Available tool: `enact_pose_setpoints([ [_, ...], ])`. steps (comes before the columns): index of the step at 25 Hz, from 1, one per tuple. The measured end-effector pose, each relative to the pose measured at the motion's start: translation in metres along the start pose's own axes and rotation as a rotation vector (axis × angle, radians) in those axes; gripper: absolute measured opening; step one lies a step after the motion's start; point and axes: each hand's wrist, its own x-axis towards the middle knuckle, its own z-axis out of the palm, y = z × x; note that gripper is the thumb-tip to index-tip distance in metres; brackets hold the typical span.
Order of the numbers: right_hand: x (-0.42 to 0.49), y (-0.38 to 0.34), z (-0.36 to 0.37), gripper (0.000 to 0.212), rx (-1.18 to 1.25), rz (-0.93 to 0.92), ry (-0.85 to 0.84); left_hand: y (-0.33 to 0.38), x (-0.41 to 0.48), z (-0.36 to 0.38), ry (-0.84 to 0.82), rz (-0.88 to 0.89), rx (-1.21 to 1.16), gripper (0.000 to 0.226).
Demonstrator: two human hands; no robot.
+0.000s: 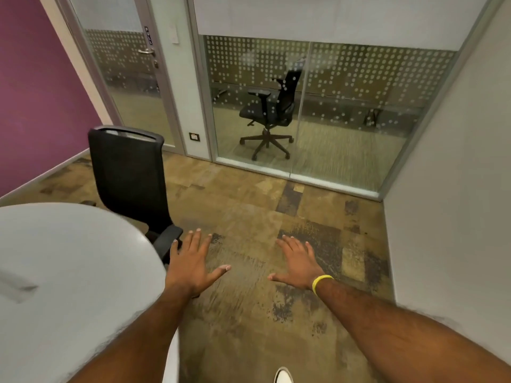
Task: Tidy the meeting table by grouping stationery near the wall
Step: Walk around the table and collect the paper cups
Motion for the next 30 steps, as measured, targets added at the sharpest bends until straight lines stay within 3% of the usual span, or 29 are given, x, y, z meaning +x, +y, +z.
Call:
enact_pose_setpoints([
  [6, 0.143, 0.044, -0.074, 0.107, -0.036, -0.084, 0.036, 0.021, 0.145, -0.020, -0.008, -0.059, 0.005, 0.109],
  [11, 0.275, 0.051, -0.095, 0.106, -0.065, -0.144, 0.020, -0.005, 0.256, 0.006, -0.029, -0.087, 0.016, 0.109],
  [16, 0.420, 0.046, -0.107, 0.115, -0.075, -0.177, 0.010, -0.066, 0.390, 0.036, -0.076, -0.123, 0.003, 0.108],
  [21, 0.557, 0.029, -0.144, 0.117, -0.048, -0.185, 0.045, -0.130, 0.529, 0.013, -0.048, -0.138, 0.008, 0.109],
  [30, 0.844, -0.034, -0.164, 0.103, -0.075, -0.365, 0.030, -0.259, 0.747, 0.003, 0.005, -0.214, 0.094, 0.106],
])
